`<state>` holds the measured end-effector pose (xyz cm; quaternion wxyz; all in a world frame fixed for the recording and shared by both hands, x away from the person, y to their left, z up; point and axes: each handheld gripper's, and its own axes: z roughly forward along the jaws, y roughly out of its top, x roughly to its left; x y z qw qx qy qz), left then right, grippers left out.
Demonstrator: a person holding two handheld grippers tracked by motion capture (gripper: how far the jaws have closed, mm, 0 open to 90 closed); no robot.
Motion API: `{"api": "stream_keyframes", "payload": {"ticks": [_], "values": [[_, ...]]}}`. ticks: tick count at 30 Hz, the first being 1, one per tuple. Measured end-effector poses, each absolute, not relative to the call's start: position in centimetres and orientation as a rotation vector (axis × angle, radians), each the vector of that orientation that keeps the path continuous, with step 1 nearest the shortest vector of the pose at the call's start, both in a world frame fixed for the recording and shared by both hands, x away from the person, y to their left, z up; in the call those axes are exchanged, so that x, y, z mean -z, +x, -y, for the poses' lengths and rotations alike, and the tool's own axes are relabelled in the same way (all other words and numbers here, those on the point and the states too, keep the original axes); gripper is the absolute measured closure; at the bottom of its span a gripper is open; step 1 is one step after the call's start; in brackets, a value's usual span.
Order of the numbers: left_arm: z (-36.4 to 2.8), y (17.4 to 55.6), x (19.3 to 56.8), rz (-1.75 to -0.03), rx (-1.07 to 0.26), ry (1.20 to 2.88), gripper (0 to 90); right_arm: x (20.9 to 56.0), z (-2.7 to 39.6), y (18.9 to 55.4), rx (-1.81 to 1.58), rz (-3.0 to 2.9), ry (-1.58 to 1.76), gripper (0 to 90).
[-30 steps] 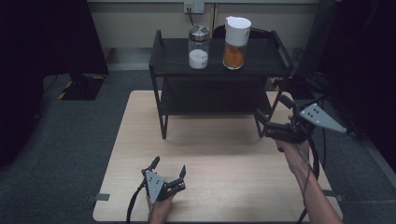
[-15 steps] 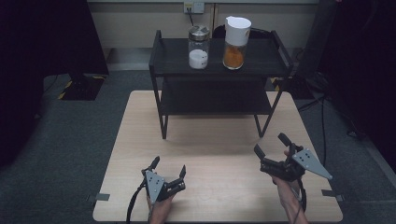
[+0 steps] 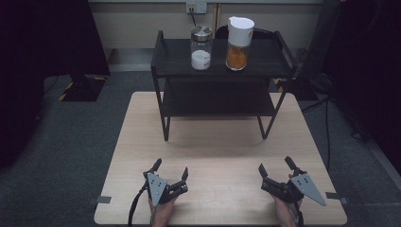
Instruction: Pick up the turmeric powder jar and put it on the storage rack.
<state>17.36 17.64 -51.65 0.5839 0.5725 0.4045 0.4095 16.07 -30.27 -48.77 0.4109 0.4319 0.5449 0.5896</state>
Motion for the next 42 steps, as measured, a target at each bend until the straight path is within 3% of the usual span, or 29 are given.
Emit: {"api": "stream_keyframes", "payload": {"ticks": [14,42], "values": [[-17.4,17.2,51.7,-0.957,-0.971,1.329,2.6,51.5,28.8,15.1,-1.427,-1.316,1.139,0.0],[-17.4,17.2,51.7,-0.956,-0.967,1.330,2.6,51.6,27.0,14.7,-1.329,-1.307,1.110,0.0]]}}
